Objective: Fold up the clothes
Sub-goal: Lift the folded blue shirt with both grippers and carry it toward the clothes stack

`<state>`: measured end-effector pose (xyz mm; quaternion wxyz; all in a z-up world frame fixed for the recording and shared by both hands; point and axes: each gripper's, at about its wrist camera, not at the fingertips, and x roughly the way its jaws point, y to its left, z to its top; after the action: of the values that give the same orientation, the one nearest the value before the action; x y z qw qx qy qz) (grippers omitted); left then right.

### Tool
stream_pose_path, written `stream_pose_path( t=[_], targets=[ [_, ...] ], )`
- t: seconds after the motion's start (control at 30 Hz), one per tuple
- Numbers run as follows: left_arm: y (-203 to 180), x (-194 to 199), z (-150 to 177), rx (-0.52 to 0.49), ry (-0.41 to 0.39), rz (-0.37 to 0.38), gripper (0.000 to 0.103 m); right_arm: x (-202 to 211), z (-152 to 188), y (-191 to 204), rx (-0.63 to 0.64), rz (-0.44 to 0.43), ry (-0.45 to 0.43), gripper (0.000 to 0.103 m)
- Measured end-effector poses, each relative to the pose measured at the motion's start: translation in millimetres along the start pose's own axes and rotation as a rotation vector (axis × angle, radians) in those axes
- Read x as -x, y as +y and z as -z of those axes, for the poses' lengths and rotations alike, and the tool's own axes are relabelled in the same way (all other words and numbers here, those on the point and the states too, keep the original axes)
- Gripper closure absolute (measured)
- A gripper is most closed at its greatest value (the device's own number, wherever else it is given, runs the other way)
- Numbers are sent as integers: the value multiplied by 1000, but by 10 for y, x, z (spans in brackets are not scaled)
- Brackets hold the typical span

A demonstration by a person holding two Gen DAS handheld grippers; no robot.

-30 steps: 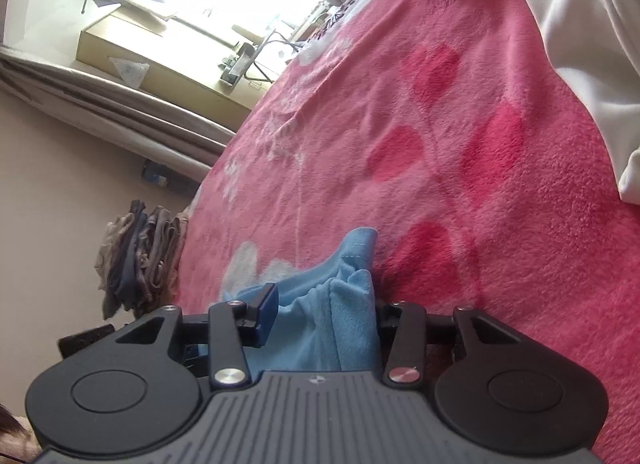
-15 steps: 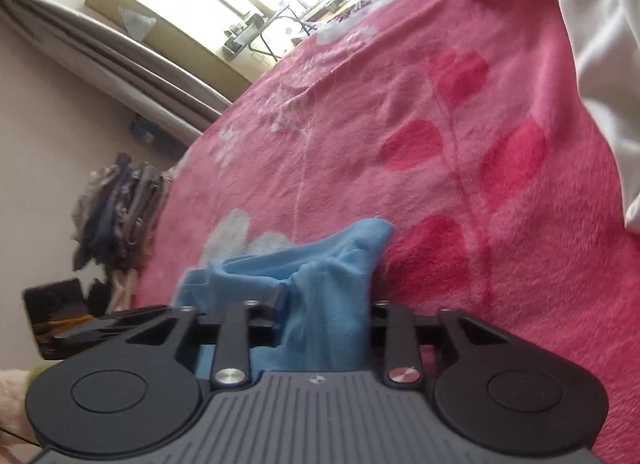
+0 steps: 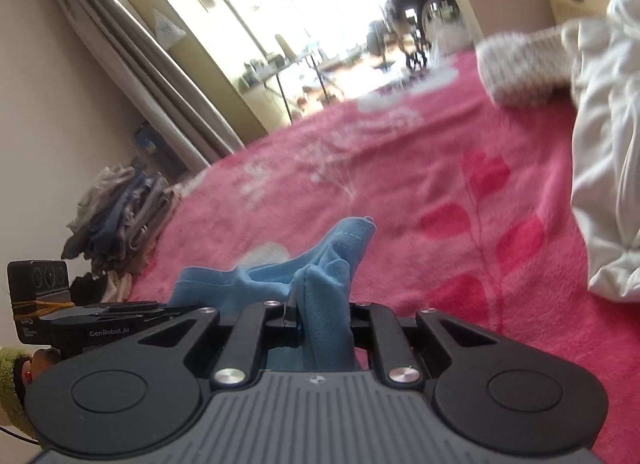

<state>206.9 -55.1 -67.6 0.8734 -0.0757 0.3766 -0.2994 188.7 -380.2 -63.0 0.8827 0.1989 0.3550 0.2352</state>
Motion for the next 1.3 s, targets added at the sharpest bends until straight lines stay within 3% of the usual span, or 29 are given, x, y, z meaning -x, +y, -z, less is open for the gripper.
stream_pose_path(
  t=[0.4, 0.67, 0.8, 1.03, 1.3],
  targets=[
    [-149, 1013, -256, -38, -198, -67, 98, 701, -168, 1053, 154, -76, -204, 90],
    [-142, 2165, -599, -162, -362, -241, 98, 649, -561, 2127, 318, -224, -270, 90],
    [-4, 2893, -685, -154, -471, -354, 98, 585, -784, 2769, 381, -334, -295, 90],
    [352, 4025, -515, -80, -618, -565, 98, 316, -932, 4035, 489, -554, -249, 90],
    [880, 4942, -28, 82, -666, -761, 99, -142, -486, 5164, 520, -776, -90, 90]
  ],
)
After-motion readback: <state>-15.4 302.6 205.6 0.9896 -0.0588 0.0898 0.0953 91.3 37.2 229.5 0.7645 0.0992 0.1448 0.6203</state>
